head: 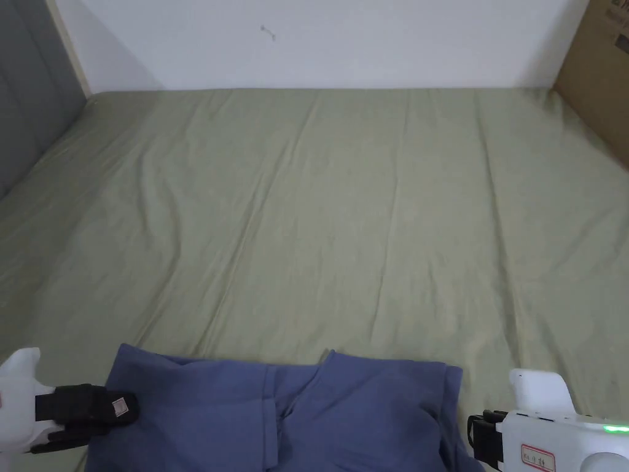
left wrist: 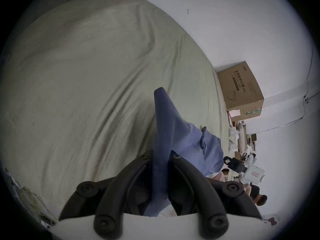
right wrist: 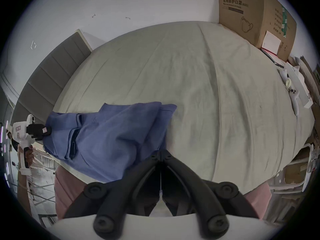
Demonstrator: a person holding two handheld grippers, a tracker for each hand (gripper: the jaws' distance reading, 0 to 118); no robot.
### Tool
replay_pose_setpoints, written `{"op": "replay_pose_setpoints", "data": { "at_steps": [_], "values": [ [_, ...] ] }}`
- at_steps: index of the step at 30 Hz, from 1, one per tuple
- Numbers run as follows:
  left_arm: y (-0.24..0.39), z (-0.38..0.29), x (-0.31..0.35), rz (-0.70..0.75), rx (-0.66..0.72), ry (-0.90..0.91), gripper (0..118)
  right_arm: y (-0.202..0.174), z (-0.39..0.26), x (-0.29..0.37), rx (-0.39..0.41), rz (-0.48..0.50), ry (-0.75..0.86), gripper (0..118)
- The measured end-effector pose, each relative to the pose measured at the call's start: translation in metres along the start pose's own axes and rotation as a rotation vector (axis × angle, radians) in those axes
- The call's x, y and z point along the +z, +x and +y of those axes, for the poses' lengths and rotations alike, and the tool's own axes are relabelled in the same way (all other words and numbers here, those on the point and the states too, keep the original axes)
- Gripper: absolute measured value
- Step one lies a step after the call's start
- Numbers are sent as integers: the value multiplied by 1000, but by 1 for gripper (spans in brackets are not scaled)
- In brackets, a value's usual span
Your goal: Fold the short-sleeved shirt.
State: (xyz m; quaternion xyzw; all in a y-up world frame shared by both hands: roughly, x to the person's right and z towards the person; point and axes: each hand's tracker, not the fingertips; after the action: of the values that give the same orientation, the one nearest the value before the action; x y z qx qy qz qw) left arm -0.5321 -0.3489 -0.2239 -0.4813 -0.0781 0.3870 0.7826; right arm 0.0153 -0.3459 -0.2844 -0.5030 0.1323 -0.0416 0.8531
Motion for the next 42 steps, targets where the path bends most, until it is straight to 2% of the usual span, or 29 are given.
{"op": "replay_pose_setpoints", "data": {
  "at_steps": [6,9,12,13,18,24,25,26,27,28,29,30,31,33,34,36,37,39,40,42],
  "values": [
    [62,-2,1,58,-47,42,15,14,-2,7,-20,-4,5,0],
    [109,-3,6,-2,-72,74,15,25,-2,13,-43,-8,23,0],
    [159,-9,-3,-37,-163,57,15,38,-2,18,-81,-12,41,0],
    [178,-12,-11,-34,-222,38,15,43,-2,20,-93,-17,47,0],
    [232,-18,-64,-69,-325,-59,15,64,-6,25,-134,-30,61,0],
    [280,-51,-171,-33,-430,-229,16,88,-19,27,-190,-43,60,0],
    [286,-58,-189,-23,-451,-266,25,92,-21,27,-203,-44,57,0],
    [270,-45,-145,-12,-450,-295,40,96,-23,27,-214,-43,54,0],
    [269,-46,-145,-8,-449,-327,60,99,-25,27,-224,-45,52,0],
    [279,-55,-189,-40,-431,-345,92,101,-27,28,-231,-50,48,0],
    [279,-55,-187,-62,-410,-358,108,104,-28,28,-236,-55,46,0],
    [278,-53,-176,-64,-406,-358,112,106,-30,28,-240,-58,44,0],
    [276,-49,-158,-70,-404,-349,111,108,-31,29,-246,-61,44,0],
    [284,-55,-203,-101,-411,-312,109,112,-32,29,-258,-62,45,0],
    [281,-50,-196,-96,-405,-290,100,113,-31,29,-262,-63,44,0],
    [278,-46,-172,-87,-372,-213,95,113,-31,28,-264,-66,44,0],
    [274,-43,-163,-62,-349,-168,81,113,-31,27,-264,-67,44,0],
    [265,-39,-158,12,-342,-128,20,112,-31,25,-265,-62,46,0],
    [250,-33,-162,51,-334,-108,6,111,-31,25,-265,-58,46,0],
    [242,-37,-166,77,-347,-120,6,109,-30,24,-260,-49,48,0]
  ]
}}
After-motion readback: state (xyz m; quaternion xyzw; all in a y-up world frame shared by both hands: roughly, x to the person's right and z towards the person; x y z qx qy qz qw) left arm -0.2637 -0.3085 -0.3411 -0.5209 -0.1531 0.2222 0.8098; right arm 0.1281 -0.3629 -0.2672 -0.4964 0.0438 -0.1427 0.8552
